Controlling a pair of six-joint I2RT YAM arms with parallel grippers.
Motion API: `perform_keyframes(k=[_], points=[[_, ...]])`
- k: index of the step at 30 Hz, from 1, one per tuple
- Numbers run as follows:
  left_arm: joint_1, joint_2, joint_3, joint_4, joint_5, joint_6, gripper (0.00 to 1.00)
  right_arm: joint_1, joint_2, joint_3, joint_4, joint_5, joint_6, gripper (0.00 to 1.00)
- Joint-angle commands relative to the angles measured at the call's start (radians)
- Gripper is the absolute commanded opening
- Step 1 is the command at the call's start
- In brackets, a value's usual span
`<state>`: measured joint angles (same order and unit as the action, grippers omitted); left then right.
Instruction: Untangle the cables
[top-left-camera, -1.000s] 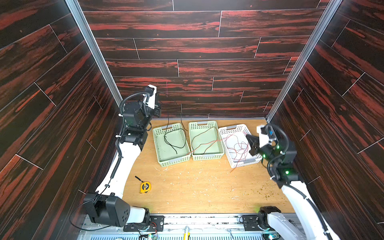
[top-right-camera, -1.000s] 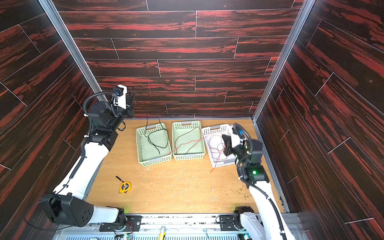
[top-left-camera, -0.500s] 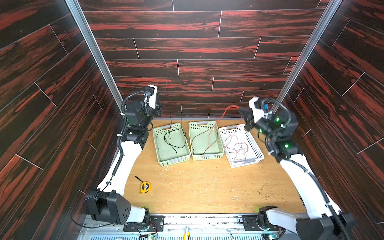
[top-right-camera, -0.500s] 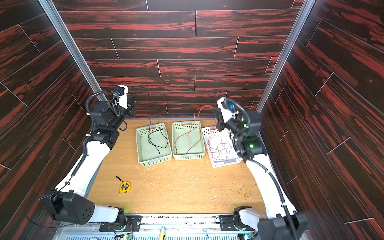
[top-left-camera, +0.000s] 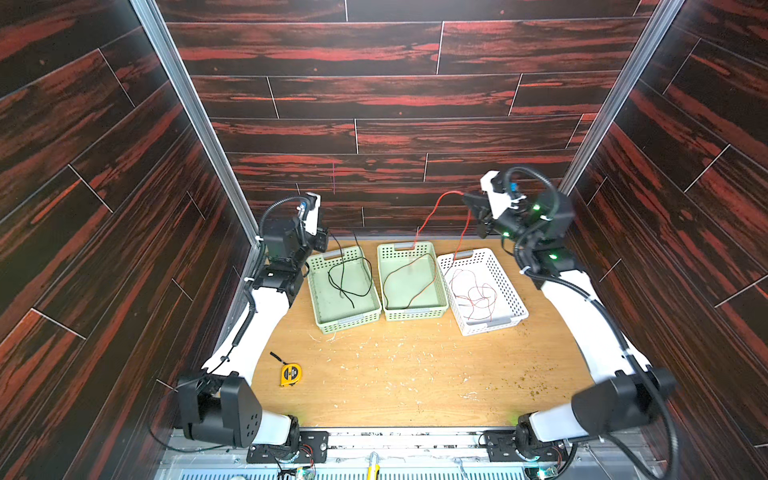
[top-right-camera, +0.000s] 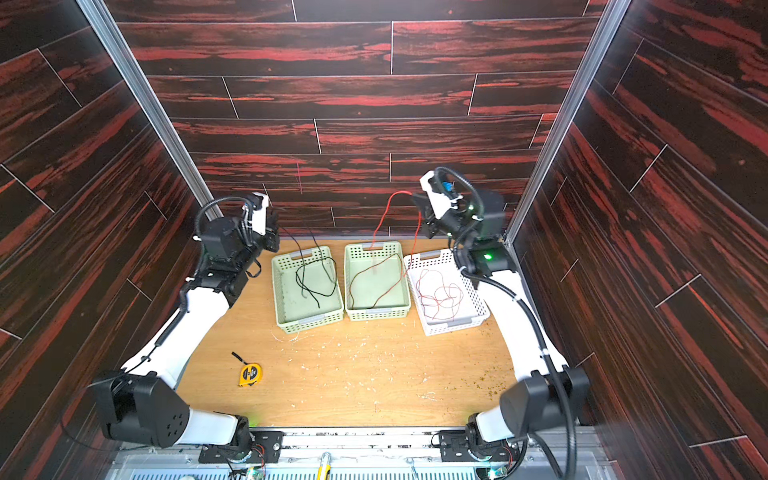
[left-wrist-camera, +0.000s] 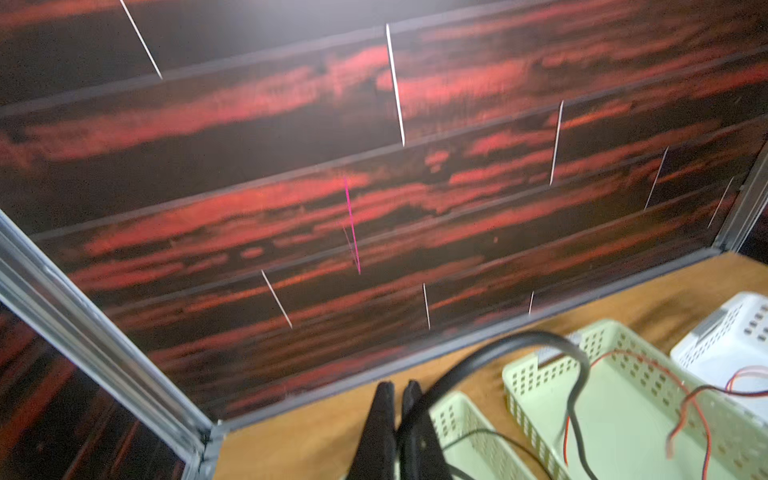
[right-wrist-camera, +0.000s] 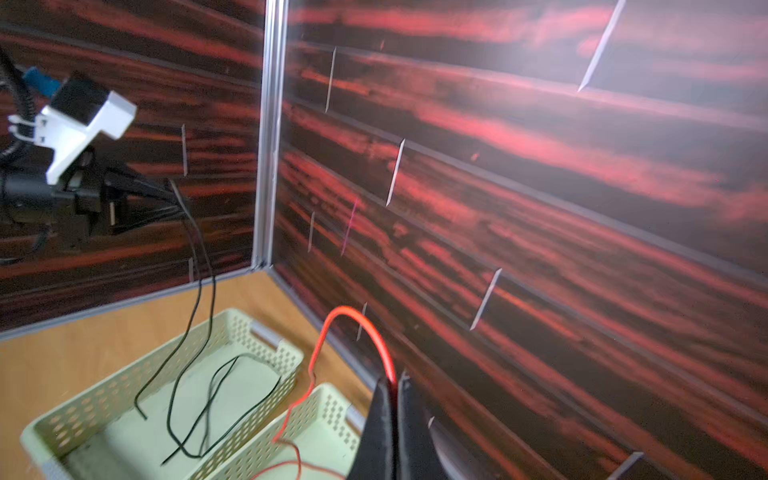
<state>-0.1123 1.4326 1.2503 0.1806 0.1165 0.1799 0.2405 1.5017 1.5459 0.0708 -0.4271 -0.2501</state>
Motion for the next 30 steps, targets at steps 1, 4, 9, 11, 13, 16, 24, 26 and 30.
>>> perform_keyframes(k=[1,4,9,11,13,16,24,26,30], points=[[0.004,0.012,-0.031,0.031,-0.031,-0.003,0.00,0.029,0.053,0.005,0.003,-0.025,-0.037,0.00],[0.016,0.030,-0.067,0.059,-0.040,-0.028,0.00,0.048,0.090,-0.036,0.020,0.000,-0.042,0.00],[0.038,0.076,-0.120,0.094,-0.041,-0.061,0.00,0.068,0.187,-0.100,0.113,0.004,-0.008,0.00],[0.050,0.095,-0.137,0.110,-0.057,-0.078,0.00,0.083,0.241,-0.111,0.149,0.003,0.017,0.00],[0.061,0.107,-0.147,0.112,-0.065,-0.092,0.00,0.101,0.296,-0.124,0.183,0.018,0.027,0.00],[0.073,0.130,-0.148,0.086,-0.083,-0.097,0.00,0.117,0.376,-0.151,0.250,0.056,0.061,0.00],[0.085,0.255,-0.094,0.011,-0.112,-0.105,0.00,0.117,0.546,-0.077,0.155,0.213,0.149,0.24],[0.085,0.300,-0.063,-0.008,-0.097,-0.117,0.00,0.117,0.533,-0.101,0.170,0.228,0.147,0.37],[0.085,0.380,-0.028,-0.007,-0.065,-0.147,0.00,0.117,0.483,-0.144,0.169,0.250,0.118,0.50]])
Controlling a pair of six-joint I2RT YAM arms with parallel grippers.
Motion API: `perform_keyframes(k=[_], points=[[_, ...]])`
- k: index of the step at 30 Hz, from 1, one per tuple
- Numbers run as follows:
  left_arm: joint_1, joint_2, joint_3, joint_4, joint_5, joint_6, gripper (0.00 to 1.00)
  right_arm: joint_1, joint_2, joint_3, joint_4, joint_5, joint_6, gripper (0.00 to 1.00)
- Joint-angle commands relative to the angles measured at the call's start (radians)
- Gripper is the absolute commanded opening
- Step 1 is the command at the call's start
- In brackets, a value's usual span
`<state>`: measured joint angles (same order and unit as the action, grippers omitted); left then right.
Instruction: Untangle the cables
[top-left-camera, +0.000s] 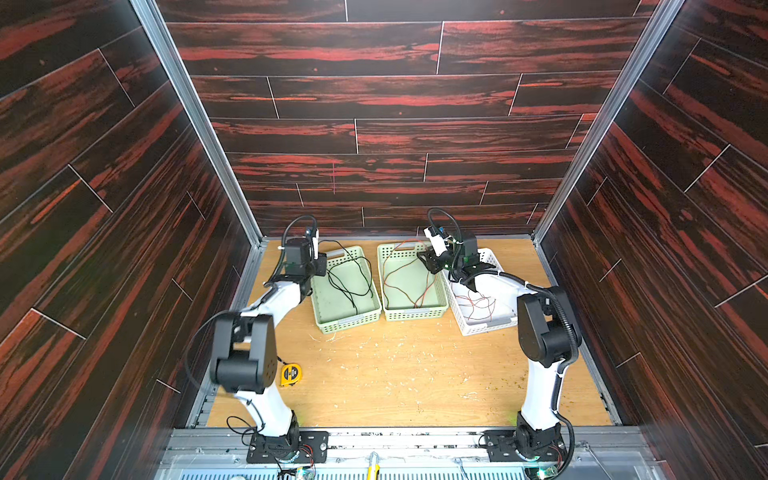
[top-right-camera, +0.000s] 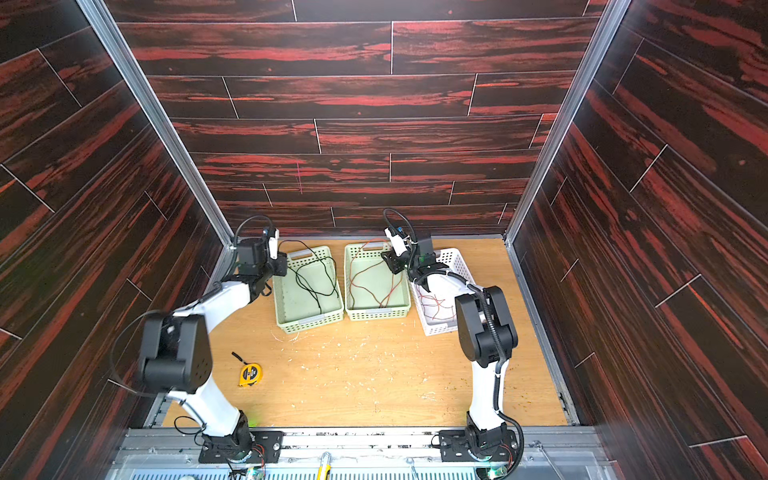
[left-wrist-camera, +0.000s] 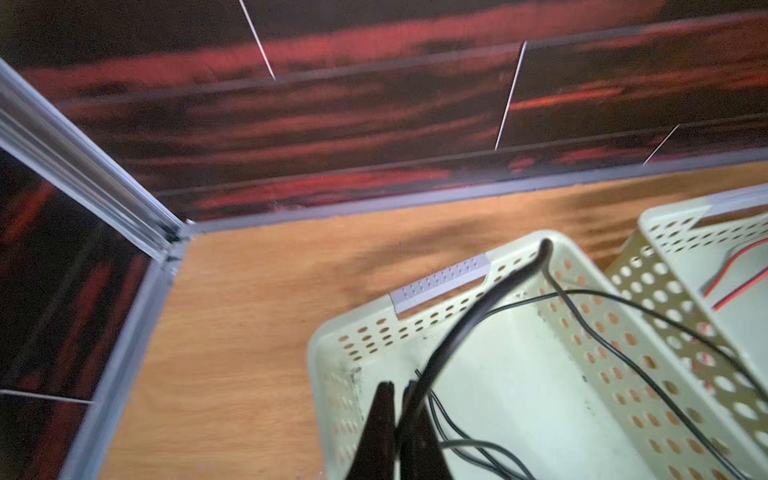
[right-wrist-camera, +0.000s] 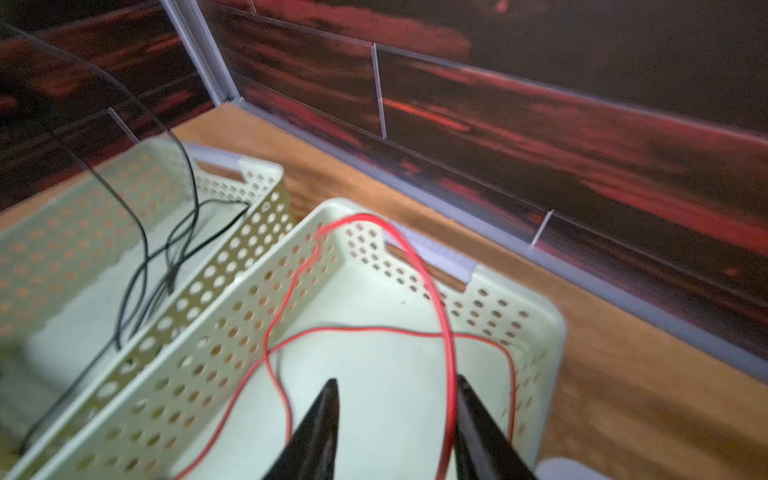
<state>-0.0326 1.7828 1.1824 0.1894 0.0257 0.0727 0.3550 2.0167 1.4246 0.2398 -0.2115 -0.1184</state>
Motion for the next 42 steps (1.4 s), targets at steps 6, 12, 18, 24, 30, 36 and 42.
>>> perform_keyframes(k=[6,12,18,24,30,36,42], points=[[0.005,0.112,0.069,-0.036,0.042,-0.090,0.00,0.003,-0.069,-0.047,-0.044,-0.010,-0.045,0.58],[0.003,0.110,0.059,-0.039,0.052,-0.105,0.25,0.002,-0.081,-0.062,-0.085,0.034,-0.039,0.70],[-0.001,0.011,0.006,-0.013,0.035,-0.098,0.59,0.001,-0.162,-0.076,-0.143,0.073,-0.068,0.99],[-0.007,-0.124,-0.005,-0.050,0.007,-0.099,0.70,0.001,-0.243,-0.092,-0.215,0.129,-0.102,0.99],[-0.006,-0.216,0.053,-0.303,-0.142,-0.187,0.70,-0.016,-0.362,-0.146,-0.266,0.164,-0.074,0.98],[-0.004,-0.304,-0.030,-0.445,-0.167,-0.264,0.69,-0.064,-0.527,-0.265,-0.417,0.207,0.050,0.93],[0.014,-0.376,-0.201,-0.360,-0.188,-0.285,0.68,-0.213,-0.739,-0.509,-0.422,0.231,0.138,0.88]])
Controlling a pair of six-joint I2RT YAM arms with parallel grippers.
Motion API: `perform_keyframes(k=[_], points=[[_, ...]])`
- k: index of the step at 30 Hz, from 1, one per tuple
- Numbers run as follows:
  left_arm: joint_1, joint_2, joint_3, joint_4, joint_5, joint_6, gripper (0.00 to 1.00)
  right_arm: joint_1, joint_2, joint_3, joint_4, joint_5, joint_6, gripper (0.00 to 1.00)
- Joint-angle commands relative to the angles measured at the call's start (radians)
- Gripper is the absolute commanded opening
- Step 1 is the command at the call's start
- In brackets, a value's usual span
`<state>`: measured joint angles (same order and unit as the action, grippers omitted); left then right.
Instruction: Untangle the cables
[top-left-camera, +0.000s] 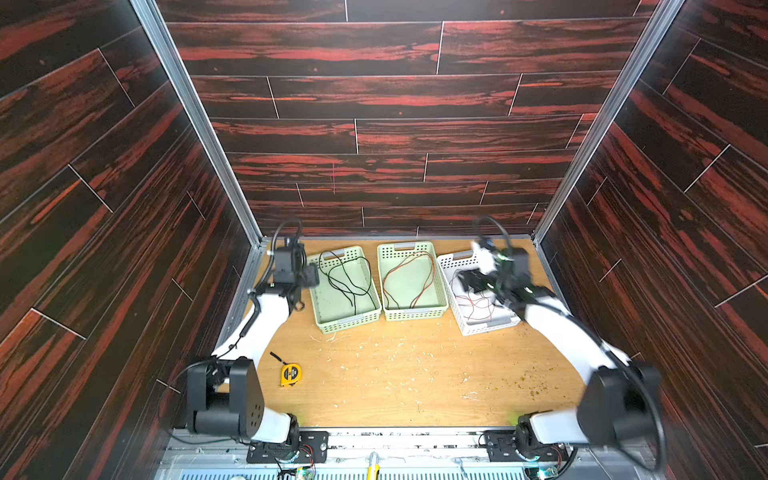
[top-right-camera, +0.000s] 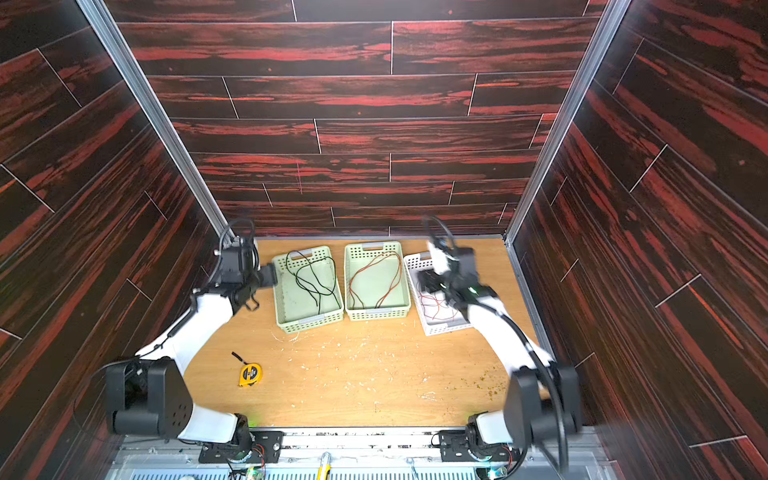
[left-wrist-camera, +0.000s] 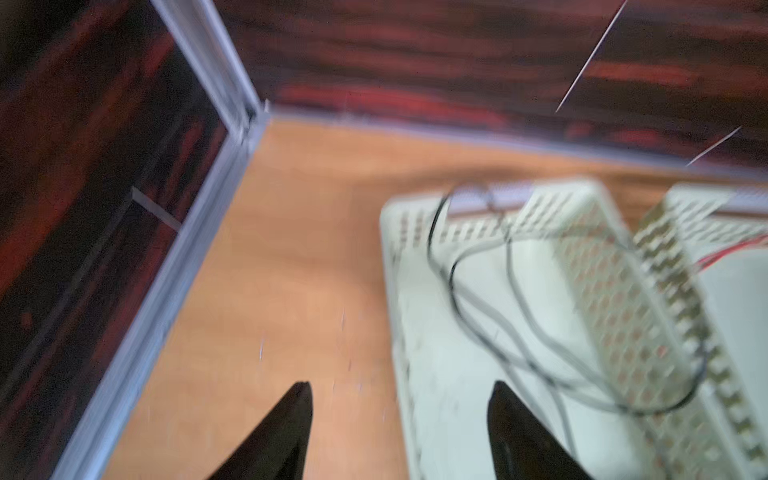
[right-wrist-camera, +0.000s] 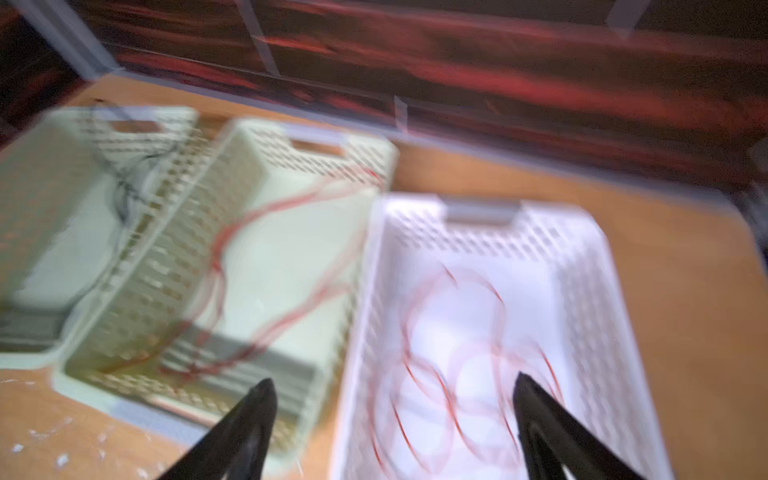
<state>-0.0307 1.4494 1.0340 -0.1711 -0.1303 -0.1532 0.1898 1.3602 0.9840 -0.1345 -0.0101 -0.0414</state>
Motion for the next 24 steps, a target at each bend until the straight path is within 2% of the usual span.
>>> perform_keyframes(k=[1,3,5,7,12,14,17,19,21,24], points=[[0.012,-0.043,-0.068,0.015,-0.017,-0.060,0.68,-0.061,-0.106,-0.097,-0.040,0.039,0.050,0.88],[0.012,-0.045,-0.084,0.021,0.063,-0.019,0.67,-0.080,-0.172,-0.181,0.023,0.059,0.037,0.89],[0.006,-0.064,-0.145,0.115,0.134,0.032,0.65,-0.088,-0.234,-0.273,0.126,0.059,0.034,0.90],[-0.005,-0.113,-0.255,0.269,0.124,0.043,0.64,-0.092,-0.275,-0.363,0.247,0.048,0.021,0.91],[-0.043,-0.190,-0.523,0.713,-0.044,0.148,0.67,-0.104,-0.296,-0.550,0.525,0.049,0.024,0.93],[-0.051,-0.177,-0.569,0.789,-0.125,0.172,0.67,-0.115,-0.282,-0.649,0.701,0.054,0.018,0.95],[-0.065,-0.142,-0.613,0.861,-0.234,0.185,0.68,-0.135,-0.209,-0.721,0.864,0.016,0.023,0.98],[-0.070,-0.138,-0.652,0.903,-0.244,0.167,0.68,-0.153,-0.141,-0.753,1.001,-0.038,0.026,0.99],[-0.071,-0.105,-0.727,1.051,-0.239,0.173,0.68,-0.163,-0.083,-0.782,1.139,-0.059,0.030,0.99],[-0.071,-0.023,-0.785,1.224,-0.252,0.165,0.69,-0.174,-0.051,-0.761,1.146,-0.081,0.022,0.99]])
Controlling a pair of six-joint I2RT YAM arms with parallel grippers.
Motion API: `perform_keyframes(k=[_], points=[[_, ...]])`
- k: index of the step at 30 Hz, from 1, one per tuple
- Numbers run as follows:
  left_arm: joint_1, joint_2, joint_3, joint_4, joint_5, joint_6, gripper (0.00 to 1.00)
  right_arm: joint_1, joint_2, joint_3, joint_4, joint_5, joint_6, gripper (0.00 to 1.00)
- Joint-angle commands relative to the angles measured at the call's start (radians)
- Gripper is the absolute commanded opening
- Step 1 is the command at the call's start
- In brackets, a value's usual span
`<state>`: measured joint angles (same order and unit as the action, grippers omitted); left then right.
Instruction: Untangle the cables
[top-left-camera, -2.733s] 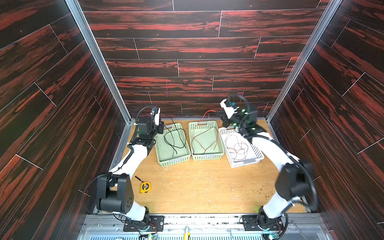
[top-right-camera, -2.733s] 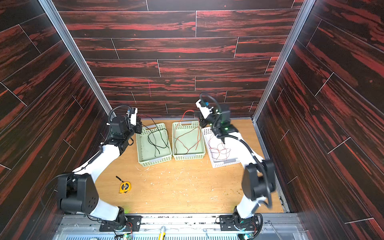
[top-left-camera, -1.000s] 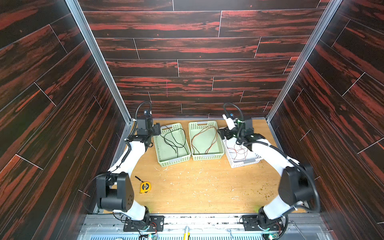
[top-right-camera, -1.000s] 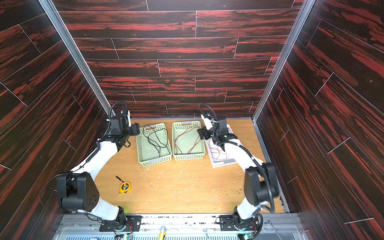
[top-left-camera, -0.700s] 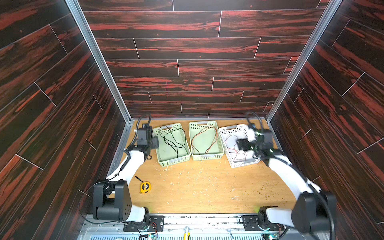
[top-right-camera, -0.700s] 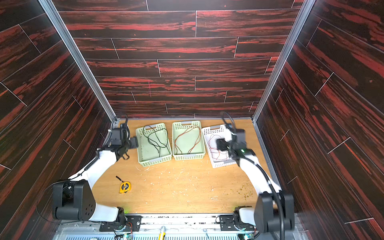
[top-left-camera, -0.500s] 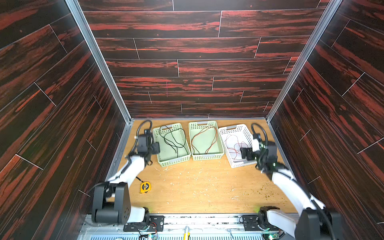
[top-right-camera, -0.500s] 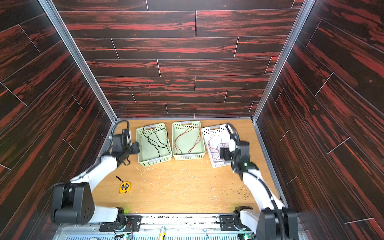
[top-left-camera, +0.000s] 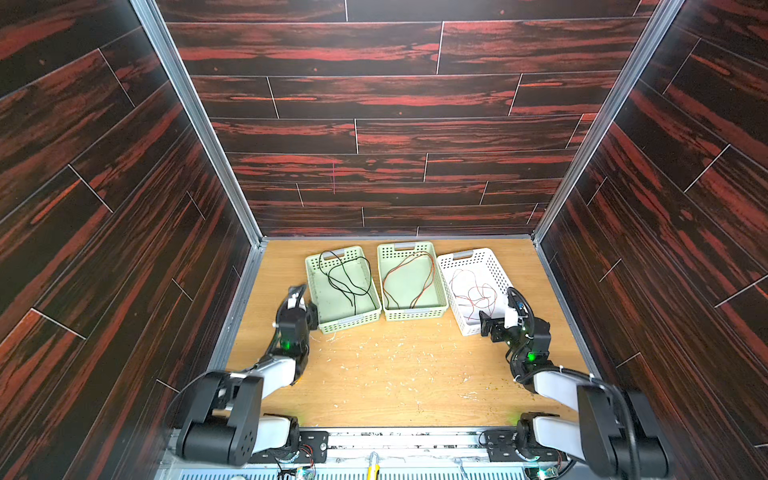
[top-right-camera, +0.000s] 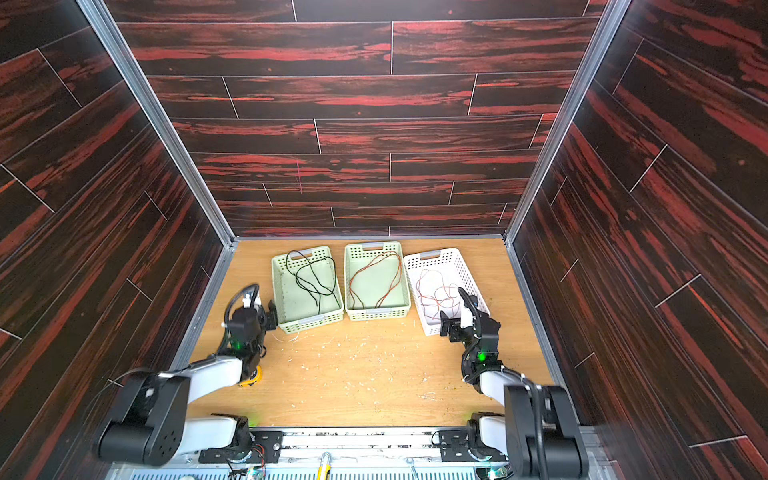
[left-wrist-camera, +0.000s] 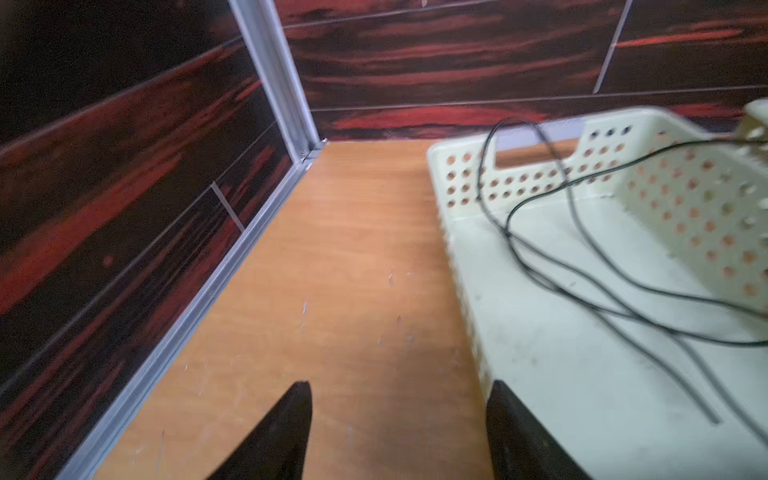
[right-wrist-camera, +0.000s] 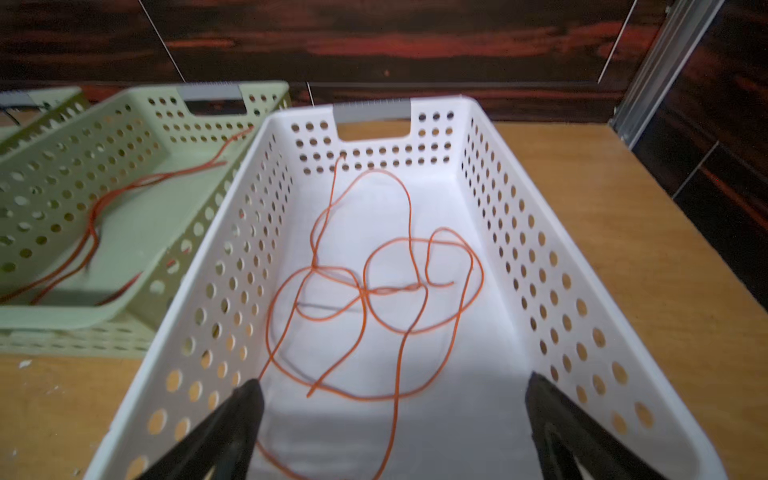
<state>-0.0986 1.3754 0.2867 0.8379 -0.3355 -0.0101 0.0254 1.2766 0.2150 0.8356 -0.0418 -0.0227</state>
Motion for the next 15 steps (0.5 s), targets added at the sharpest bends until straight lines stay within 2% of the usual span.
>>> perform_keyframes(k=[1,4,6,8,9,12,13,15], points=[[-0.004,0.073,-0.030,0.222,-0.040,0.025,0.70,-0.015,0.035,0.015,0.160,-0.060,-0.015,0.99],[0.002,0.094,-0.011,0.204,-0.068,0.001,0.71,-0.032,0.053,0.012,0.194,-0.093,-0.037,0.99],[0.010,0.122,-0.025,0.259,-0.049,-0.001,0.71,-0.044,0.074,0.012,0.223,-0.112,-0.057,0.99],[0.014,0.173,-0.035,0.331,-0.031,0.008,0.71,-0.068,0.170,-0.008,0.379,-0.160,-0.051,0.99],[0.014,0.187,-0.039,0.363,-0.040,0.004,0.71,-0.094,0.203,-0.020,0.437,-0.147,-0.015,0.99],[0.014,0.168,-0.020,0.298,-0.045,-0.002,0.72,-0.154,0.273,-0.032,0.528,-0.225,0.029,0.99],[0.017,0.151,-0.005,0.240,-0.041,-0.008,0.72,-0.154,0.294,-0.021,0.539,-0.224,0.040,0.99],[0.029,0.153,0.020,0.196,-0.026,-0.017,0.72,-0.156,0.273,0.024,0.413,-0.208,0.034,0.99]])
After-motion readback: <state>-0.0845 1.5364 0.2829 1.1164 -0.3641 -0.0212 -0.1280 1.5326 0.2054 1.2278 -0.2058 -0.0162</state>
